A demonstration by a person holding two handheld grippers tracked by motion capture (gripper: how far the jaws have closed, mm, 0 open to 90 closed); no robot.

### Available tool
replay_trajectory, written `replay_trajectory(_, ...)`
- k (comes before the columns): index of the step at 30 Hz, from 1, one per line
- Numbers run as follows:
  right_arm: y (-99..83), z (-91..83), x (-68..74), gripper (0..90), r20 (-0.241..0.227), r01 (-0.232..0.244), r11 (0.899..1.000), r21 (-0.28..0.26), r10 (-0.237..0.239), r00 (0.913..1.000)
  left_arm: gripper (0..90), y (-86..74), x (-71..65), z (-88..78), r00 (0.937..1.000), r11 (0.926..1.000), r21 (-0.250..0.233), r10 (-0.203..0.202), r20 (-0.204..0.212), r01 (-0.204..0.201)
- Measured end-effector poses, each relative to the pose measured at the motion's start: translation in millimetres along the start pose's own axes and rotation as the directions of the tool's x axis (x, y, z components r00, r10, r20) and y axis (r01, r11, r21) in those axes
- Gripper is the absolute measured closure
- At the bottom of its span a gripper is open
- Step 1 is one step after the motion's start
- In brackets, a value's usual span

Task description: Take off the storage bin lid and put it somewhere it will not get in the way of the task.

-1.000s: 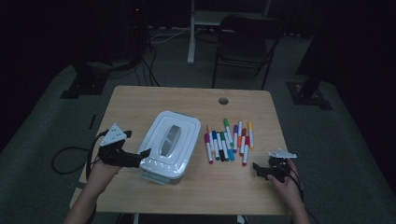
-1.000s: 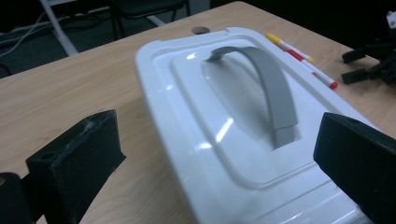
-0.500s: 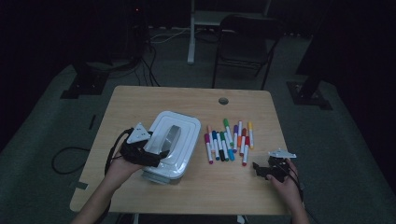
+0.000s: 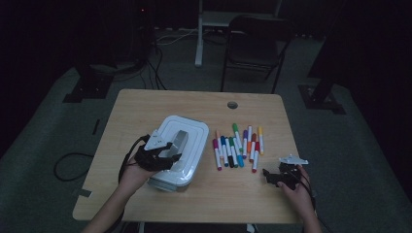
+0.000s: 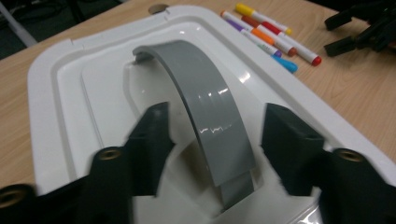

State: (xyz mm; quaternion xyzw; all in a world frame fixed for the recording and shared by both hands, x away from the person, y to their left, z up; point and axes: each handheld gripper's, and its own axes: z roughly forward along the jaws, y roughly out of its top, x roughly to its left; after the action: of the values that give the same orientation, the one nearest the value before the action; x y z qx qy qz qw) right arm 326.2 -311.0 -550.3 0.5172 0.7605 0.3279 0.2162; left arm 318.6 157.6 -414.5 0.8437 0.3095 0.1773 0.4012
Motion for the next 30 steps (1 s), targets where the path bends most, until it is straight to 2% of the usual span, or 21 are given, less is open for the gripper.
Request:
replay_trajectory(3,0.0,0.0,0.0,12.1,0.000,0.000,1.000,0.000,0.000,1.0000,58.0,-1.1,-1.1,0.4,1.0000,1.0000,-0.001,-0.003,0.007,0.003)
replay_trajectory(5,0.0,0.0,0.0,12.2,0.000,0.000,1.000,0.000,0.000,1.0000,61.0,-1.4,-2.0,0.4,0.9999,0.9999,-0.003,-0.011,0.009,0.011)
replay_trajectory(10,0.0,0.0,0.0,12.2,0.000,0.001,1.000,0.000,-0.001,1.0000,63.2,-2.1,-0.3,0.1,0.9978,0.9982,-0.008,-0.059,0.028,0.059)
replay_trajectory(13,0.0,0.0,0.0,12.2,0.000,0.000,1.000,0.000,0.000,1.0000,64.8,-1.6,0.5,-1.5,0.9966,0.9971,-0.013,-0.075,0.035,0.075)
replay_trajectory(15,0.0,0.0,0.0,12.2,0.000,0.000,1.000,0.000,0.000,1.0000,66.1,-1.2,1.2,-3.3,0.9945,0.9956,-0.022,-0.089,0.055,0.091)
replay_trajectory(22,0.0,0.0,0.0,12.2,0.000,0.000,1.000,0.000,0.000,1.0000,70.3,3.0,-2.8,-13.0,0.9936,0.9949,-0.050,-0.083,0.077,0.087)
replay_trajectory(27,0.0,0.0,-0.1,12.2,0.000,0.000,1.000,0.000,0.000,1.0000,70.6,4.9,-0.5,-21.6,0.9917,0.9924,-0.074,-0.092,0.089,0.099)
replay_trajectory(30,0.0,0.0,-0.1,12.2,0.000,0.000,1.000,0.000,0.000,1.0000,70.6,5.4,3.8,-28.2,0.9898,0.9882,-0.097,-0.109,0.091,0.118)
